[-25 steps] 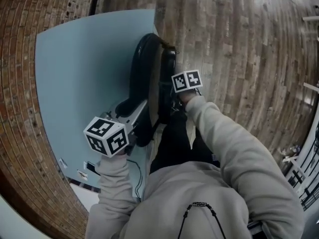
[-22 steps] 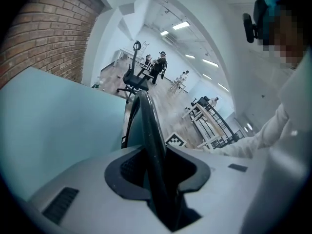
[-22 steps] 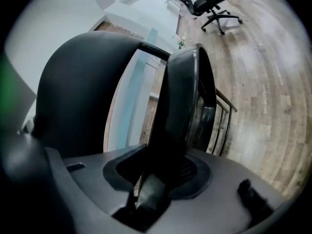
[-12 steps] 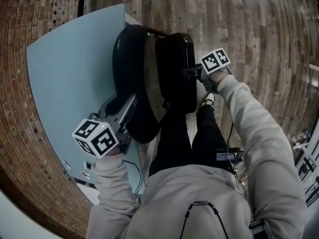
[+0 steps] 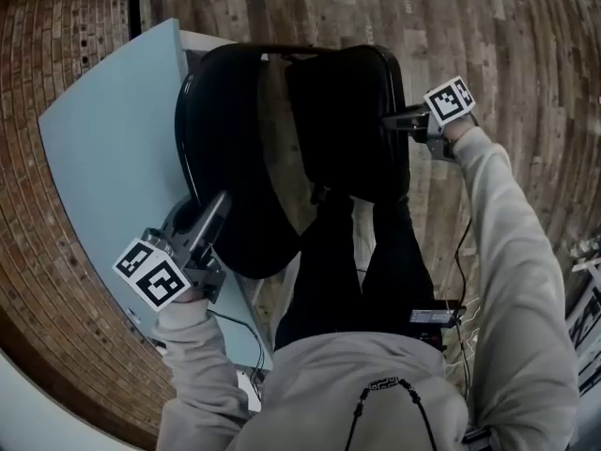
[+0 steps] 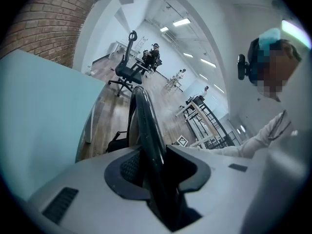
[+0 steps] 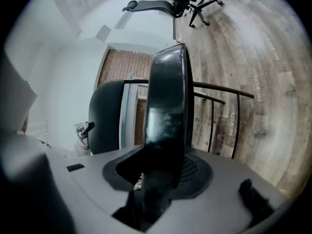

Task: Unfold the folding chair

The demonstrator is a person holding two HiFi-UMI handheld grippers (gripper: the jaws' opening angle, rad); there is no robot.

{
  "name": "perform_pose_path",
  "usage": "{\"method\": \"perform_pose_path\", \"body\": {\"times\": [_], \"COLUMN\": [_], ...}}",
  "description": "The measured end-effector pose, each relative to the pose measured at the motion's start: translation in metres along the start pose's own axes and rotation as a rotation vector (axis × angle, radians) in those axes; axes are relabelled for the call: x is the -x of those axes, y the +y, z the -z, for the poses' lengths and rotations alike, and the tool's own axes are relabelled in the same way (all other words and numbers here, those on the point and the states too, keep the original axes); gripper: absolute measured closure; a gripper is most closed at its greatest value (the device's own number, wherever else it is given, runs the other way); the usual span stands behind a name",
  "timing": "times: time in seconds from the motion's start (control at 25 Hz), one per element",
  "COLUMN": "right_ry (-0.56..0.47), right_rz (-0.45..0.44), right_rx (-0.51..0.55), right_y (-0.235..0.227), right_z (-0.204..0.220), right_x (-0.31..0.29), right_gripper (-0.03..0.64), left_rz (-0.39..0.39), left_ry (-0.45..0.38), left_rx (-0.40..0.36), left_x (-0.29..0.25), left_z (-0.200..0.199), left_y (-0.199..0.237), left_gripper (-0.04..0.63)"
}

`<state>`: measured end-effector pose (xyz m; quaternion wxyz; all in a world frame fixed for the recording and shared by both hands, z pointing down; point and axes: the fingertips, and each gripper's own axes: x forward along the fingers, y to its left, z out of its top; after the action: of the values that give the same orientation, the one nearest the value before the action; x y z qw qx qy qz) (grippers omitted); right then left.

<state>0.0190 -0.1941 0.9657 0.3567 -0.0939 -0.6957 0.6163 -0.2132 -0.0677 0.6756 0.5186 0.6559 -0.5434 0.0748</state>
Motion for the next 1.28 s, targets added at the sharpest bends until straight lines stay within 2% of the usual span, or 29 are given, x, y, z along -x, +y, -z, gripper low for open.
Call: {"method": "perform_pose_path", "body": {"times": [0.08, 0.2, 0.24, 0.36, 0.52, 0.64, 1.0, 1.2, 1.28], "right_ry": [-0.015, -0.072, -0.075, -0.062, -0.099, -0.108, -0.142, -0.202, -0.215], "right_rz": [-0.009, -0.231, -0.274, -0.323, -0.395, -0.422, -0.559, -0.602, -0.633], "right_rx": [-0.007, -0.012, 0.004, 0.063, 0.083, 0.089, 0.112, 0.107, 0.118], "right_y": [-0.023, -0.028, -0.035, -0.073, -0.115, -0.138, -0.249, -0.287, -0.29], "right_z": [0.011, 0.011, 0.012, 0.018, 0.025, 0.033, 0.041, 0.046, 0.048], "right_x": [0.015, 0.023, 0.022, 0.028, 0.05, 0.063, 0.084, 0.092, 0.095], "right_gripper": [0.471, 0.468, 0.468, 0.468, 0.466, 0.459, 0.451, 0.44, 0.439], "left_rz": [0.013, -0.012, -0.039, -0.107, -0.115, -0.09, -0.061, 0.084, 0.109], "left_ry": [0.023, 0.046, 0.054, 0.092, 0.117, 0.136, 0.182, 0.113, 0.092], "left_rx": [-0.001, 0.033, 0.041, 0.038, 0.051, 0.063, 0.07, 0.116, 0.15], "left_x": [-0.004, -0.011, -0.012, -0.019, -0.038, -0.045, -0.113, -0.139, -0.143], "left_z": [0.007, 0.016, 0.019, 0.027, 0.037, 0.044, 0.07, 0.073, 0.071], "left_y": [0.007, 0.028, 0.039, 0.059, 0.068, 0.063, 0.063, 0.043, 0.039], "left_gripper": [0.471, 0.48, 0.483, 0.486, 0.486, 0.486, 0.488, 0.491, 0.491]}}
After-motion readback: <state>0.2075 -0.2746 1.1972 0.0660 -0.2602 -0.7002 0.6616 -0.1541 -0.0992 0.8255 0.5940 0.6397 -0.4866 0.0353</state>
